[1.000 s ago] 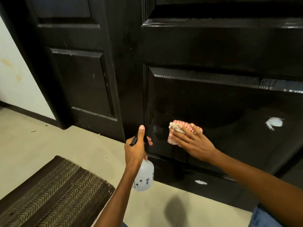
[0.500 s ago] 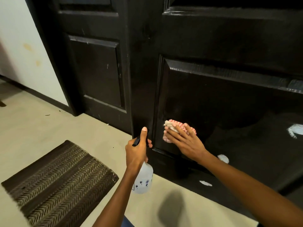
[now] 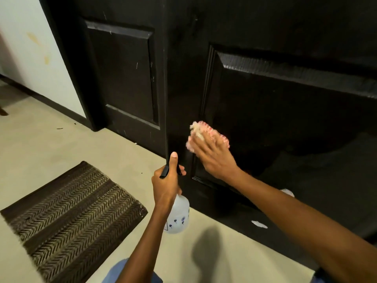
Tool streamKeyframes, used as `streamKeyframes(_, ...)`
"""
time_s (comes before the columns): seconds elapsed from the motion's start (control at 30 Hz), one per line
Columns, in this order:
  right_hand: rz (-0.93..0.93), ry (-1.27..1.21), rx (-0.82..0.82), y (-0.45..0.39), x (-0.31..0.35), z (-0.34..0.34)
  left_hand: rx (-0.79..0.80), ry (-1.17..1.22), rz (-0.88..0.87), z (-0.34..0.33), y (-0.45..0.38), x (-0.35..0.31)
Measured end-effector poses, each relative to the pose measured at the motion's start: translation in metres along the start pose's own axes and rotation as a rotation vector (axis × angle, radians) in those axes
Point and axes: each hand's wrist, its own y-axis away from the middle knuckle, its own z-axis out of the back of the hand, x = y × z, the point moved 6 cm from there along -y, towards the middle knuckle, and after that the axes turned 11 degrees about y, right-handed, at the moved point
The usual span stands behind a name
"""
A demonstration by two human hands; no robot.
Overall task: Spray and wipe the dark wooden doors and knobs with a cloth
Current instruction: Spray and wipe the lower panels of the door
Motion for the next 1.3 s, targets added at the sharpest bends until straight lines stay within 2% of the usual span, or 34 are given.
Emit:
streamKeyframes(0.13,0.526,0.036,0.322,0.077,0.078,-0.045,-0.007,0.0,-0.007,0.007,0.003,0.017)
streamKeyframes(0.2,0.619,0.069,0.38,0.084,0.091,-0.055,-0.023,0.009,-0.015,0.012,0.007,0.029)
streamKeyframes(0.37,0.572,0.1,0.297,0.065,0.075,-0.051,-0.052,0.024,0.045,0.02,0.017,0.053)
streamKeyframes(0.53,0.166,0.13,-0.035,0.005,-0.02,0.009,0.008,0.045,0.026,0.017,0.011,0.037)
streamKeyframes(0.6,0.053,0.139,-0.081,-0.014,-0.053,0.026,0.03,0.039,0.002,0.016,0.006,0.032)
streamKeyframes(0.7,-0.02,0.144,-0.08,-0.016,-0.057,0.029,0.02,0.026,-0.012,0.018,0.004,0.034)
streamKeyframes(0.77,0.058,0.144,-0.073,-0.005,-0.033,0.015,0.024,0.035,-0.001,0.021,0.003,0.037)
streamKeyframes(1.03,0.666,0.151,0.162,0.082,0.096,-0.07,0.031,-0.051,-0.04,0.037,0.009,0.043)
streamKeyframes(1.1,0.726,0.156,0.186,0.088,0.11,-0.075,0.026,-0.065,-0.057,0.044,0.012,0.043)
streamKeyframes(1.3,0.745,0.13,0.178,0.087,0.112,-0.073,0.038,-0.068,-0.053,0.039,0.017,0.047)
